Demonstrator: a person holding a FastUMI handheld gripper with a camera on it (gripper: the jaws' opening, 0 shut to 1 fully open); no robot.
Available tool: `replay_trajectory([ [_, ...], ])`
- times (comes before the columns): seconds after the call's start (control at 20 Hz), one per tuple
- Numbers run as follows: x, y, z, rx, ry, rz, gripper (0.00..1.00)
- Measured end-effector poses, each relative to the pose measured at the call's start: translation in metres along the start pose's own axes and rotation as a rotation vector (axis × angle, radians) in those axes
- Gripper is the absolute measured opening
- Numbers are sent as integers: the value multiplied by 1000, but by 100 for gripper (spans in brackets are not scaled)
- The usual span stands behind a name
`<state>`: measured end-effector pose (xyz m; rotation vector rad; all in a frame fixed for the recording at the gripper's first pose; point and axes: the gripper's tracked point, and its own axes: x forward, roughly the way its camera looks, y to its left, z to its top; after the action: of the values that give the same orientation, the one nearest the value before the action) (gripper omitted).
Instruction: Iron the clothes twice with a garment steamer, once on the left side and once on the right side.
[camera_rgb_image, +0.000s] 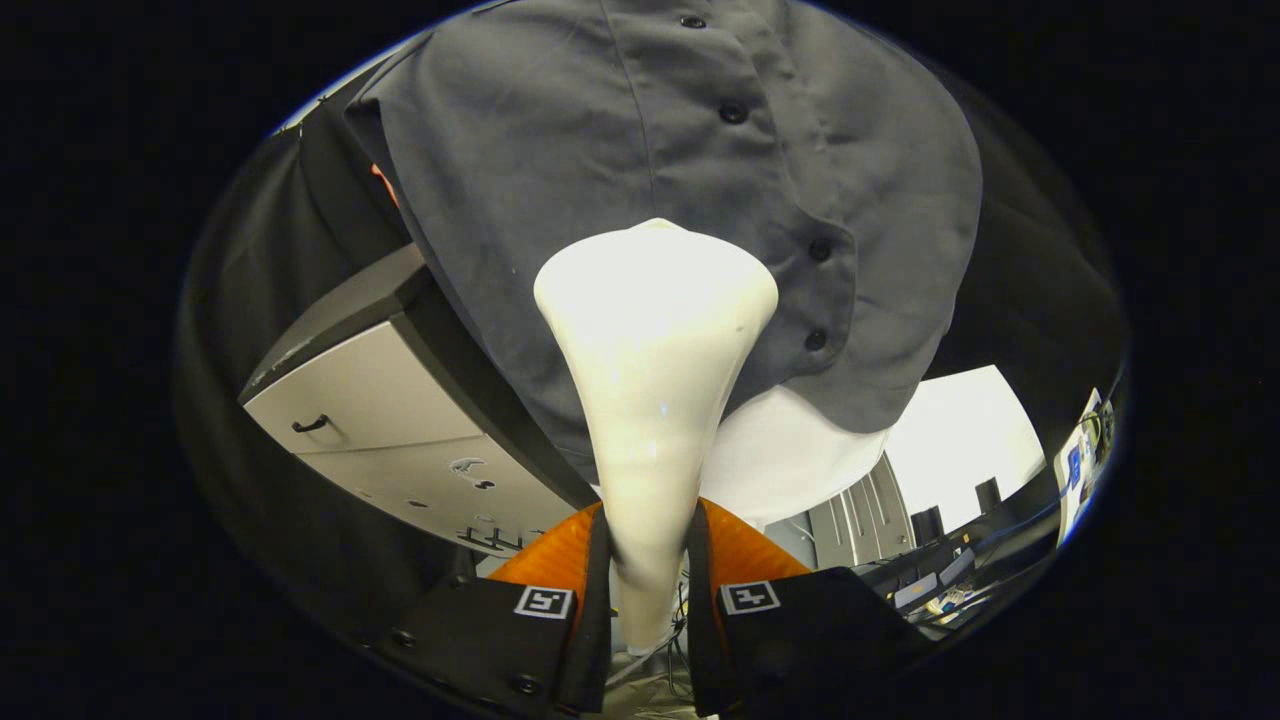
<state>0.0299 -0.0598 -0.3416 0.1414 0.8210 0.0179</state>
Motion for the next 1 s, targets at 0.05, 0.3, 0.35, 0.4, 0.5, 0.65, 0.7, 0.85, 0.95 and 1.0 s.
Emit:
replay_trajectory([
  [0.05, -9, 0, 8, -3, -17, 1, 40],
  [0.3, -57, -11, 53, -4, -107, -16, 40],
  [0.35, -67, -13, 62, -6, -126, -17, 40],
  [0.4, -77, -15, 73, -10, -145, -16, 40],
  [0.5, -97, -18, 95, -21, -187, -17, 40],
  [0.65, -123, -25, 126, -40, -249, -20, 40],
  [0.7, -129, -26, 138, -41, -268, -18, 40],
  [0.85, -145, -32, 170, -54, -314, -13, 40],
  [0.95, -150, -36, 190, -68, -339, -10, 40],
  [1.0, -152, -40, 199, -73, -350, -6, 40],
])
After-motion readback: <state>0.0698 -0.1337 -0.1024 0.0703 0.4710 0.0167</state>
